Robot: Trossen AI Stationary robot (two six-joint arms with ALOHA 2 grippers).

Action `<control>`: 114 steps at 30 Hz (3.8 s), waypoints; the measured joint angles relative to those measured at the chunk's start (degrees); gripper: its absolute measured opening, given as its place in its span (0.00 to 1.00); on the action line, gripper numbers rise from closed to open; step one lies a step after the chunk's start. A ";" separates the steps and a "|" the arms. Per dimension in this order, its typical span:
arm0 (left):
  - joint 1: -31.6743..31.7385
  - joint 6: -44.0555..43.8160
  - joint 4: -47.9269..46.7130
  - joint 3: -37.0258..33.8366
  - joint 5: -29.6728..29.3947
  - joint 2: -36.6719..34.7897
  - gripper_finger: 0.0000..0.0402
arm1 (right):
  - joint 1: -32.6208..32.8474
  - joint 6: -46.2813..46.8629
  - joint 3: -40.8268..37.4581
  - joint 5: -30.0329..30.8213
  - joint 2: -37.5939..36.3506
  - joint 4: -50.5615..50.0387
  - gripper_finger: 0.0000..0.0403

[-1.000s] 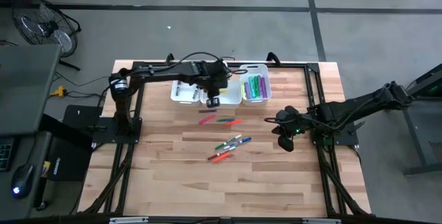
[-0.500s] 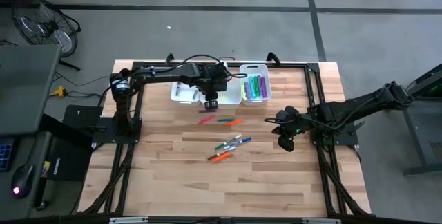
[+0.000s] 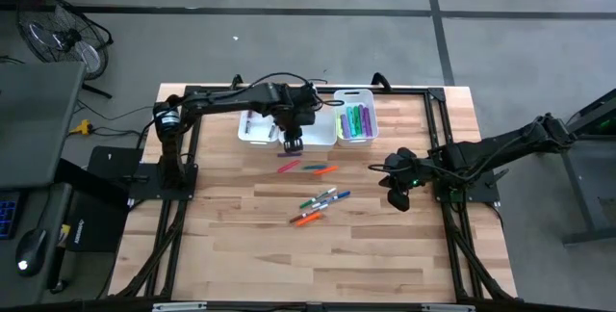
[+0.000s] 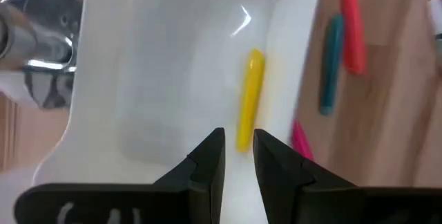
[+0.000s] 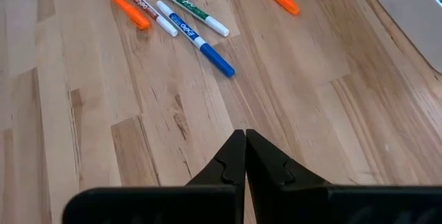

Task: Pick & Place Markers
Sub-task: Put the pink pen into the middle white bin

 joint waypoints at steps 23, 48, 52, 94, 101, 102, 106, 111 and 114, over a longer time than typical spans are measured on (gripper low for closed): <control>-13.33 -30.68 -10.49 3.14 -11.97 -0.04 0.18 | 0.01 -1.53 -0.01 0.65 0.00 -0.04 0.00; -14.20 -36.41 -16.34 3.08 -5.51 10.77 0.48 | 0.00 -0.93 -0.01 -0.01 -0.02 0.06 0.00; -14.20 -36.62 -15.61 3.06 -6.49 12.66 0.48 | 0.01 -0.89 0.00 -0.23 -0.02 0.07 0.00; -15.12 -33.81 -13.25 3.32 -6.29 17.55 0.09 | 0.01 0.59 -0.02 -0.21 -0.02 0.49 0.00; -14.99 -33.80 -18.08 6.85 -11.41 18.16 0.07 | 0.02 0.59 -0.02 -0.22 -0.02 0.50 0.00; -14.95 -33.79 -18.28 7.46 -11.98 18.16 0.07 | 0.00 0.59 -0.02 -0.22 -0.02 0.50 0.00; -14.94 -33.77 -21.48 9.66 -13.10 18.05 0.08 | 0.00 0.59 -0.02 -0.22 -0.02 0.50 0.00; -15.01 -33.35 -23.14 12.03 -12.58 17.94 0.08 | 0.02 0.59 -0.02 -0.22 -0.02 0.50 0.00; -14.99 -33.35 -24.27 13.72 -11.95 17.93 0.09 | 0.00 0.59 -0.02 -0.20 -0.02 0.50 0.00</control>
